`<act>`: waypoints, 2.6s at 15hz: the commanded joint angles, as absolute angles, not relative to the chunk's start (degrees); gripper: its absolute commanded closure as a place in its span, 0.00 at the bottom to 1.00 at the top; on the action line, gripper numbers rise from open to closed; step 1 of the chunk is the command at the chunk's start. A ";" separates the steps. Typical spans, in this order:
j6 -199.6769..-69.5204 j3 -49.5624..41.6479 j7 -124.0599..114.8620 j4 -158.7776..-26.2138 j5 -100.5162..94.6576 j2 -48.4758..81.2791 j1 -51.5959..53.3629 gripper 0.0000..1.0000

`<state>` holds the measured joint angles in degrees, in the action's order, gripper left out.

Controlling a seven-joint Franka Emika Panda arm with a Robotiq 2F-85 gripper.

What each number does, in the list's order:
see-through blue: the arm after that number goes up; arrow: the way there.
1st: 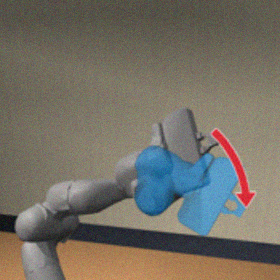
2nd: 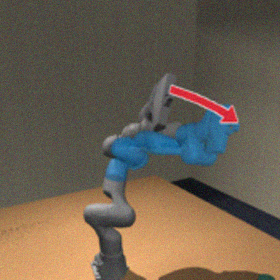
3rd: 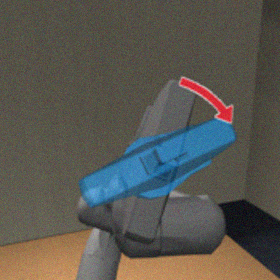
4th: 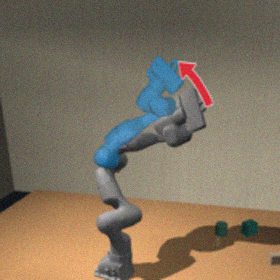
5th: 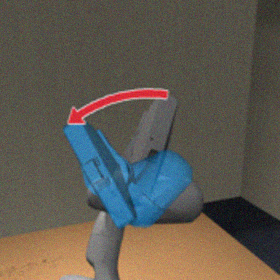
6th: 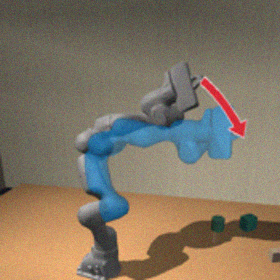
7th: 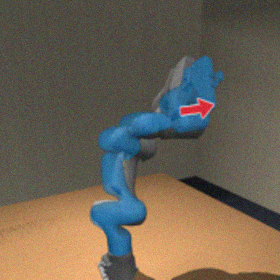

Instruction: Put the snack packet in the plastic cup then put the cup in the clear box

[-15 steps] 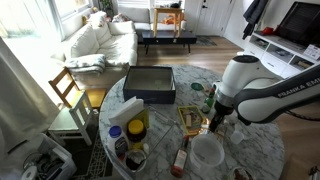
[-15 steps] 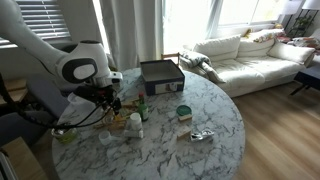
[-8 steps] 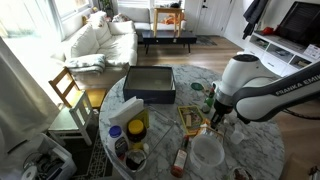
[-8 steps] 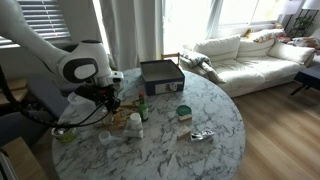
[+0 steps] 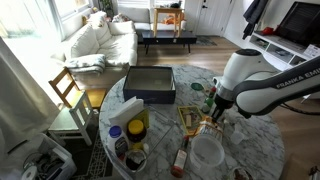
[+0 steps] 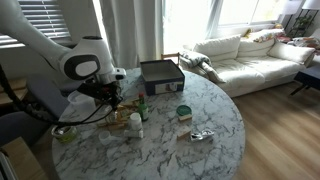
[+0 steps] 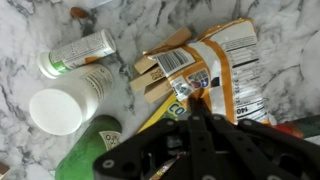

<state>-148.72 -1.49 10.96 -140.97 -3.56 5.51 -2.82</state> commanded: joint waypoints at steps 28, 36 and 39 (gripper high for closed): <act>-123.01 -2.12 22.60 -134.52 20.59 -19.26 5.65 0.99; -123.84 -2.93 25.35 -138.12 24.96 -21.33 7.25 1.00; -122.39 -3.56 28.49 -139.41 27.83 -22.45 8.14 1.00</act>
<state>-123.05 -1.98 24.90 -136.62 24.43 -20.01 6.51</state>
